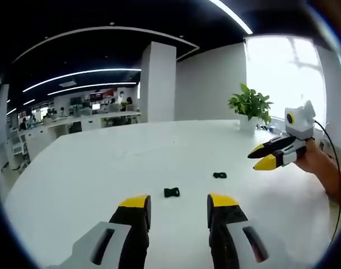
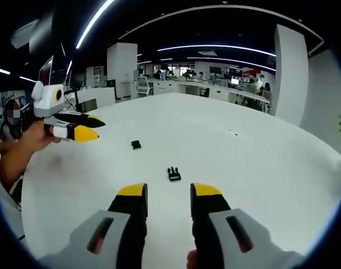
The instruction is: Snap the two parts of the plastic buckle together until the buckle closes and remains connected.
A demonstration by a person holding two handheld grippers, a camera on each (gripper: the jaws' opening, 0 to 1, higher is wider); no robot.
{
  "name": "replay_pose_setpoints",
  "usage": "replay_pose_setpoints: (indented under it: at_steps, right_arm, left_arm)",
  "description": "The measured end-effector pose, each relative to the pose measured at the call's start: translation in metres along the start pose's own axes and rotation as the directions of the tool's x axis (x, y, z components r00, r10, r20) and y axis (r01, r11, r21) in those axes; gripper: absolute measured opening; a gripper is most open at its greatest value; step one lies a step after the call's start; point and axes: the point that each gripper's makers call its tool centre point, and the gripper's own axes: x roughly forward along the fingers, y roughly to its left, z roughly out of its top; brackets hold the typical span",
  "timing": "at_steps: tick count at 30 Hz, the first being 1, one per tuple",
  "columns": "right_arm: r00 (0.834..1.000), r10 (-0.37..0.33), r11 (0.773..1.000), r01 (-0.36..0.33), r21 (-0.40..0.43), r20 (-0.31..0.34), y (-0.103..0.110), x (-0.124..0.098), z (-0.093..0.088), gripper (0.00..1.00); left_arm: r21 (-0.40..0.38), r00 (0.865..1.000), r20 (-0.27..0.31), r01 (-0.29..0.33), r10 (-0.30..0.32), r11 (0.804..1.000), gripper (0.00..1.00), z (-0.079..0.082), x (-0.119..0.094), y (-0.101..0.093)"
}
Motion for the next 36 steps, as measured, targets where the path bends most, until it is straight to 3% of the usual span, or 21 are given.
replay_pose_setpoints:
  at_steps: [8, 13, 20, 29, 36]
  right_arm:
    - [1.000, 0.018, 1.000, -0.018, 0.000, -0.010, -0.001, 0.007, 0.003, 0.30]
    - [0.998, 0.052, 0.998, -0.053, 0.039, 0.017, -0.002, 0.010, 0.010, 0.30]
    - [0.999, 0.046, 0.999, -0.046, 0.016, 0.005, -0.006, 0.017, 0.013, 0.29]
    - [0.997, 0.075, 0.997, -0.075, 0.002, -0.037, -0.007, 0.036, 0.015, 0.28]
    - [0.994, 0.096, 0.995, -0.096, 0.006, -0.048, -0.004, 0.048, 0.013, 0.29]
  left_arm:
    - [-0.007, 1.000, -0.001, 0.019, -0.019, 1.000, 0.40, 0.005, 0.009, -0.001]
    - [-0.006, 1.000, -0.005, 0.020, -0.020, 1.000, 0.40, 0.008, 0.013, 0.001]
    - [0.009, 1.000, -0.008, 0.006, -0.005, 1.000, 0.40, 0.012, 0.017, 0.006]
    - [0.006, 1.000, -0.018, -0.004, 0.004, 1.000, 0.40, 0.008, 0.031, 0.016]
    - [0.000, 0.999, -0.047, -0.006, 0.006, 1.000, 0.40, 0.005, 0.037, 0.012]
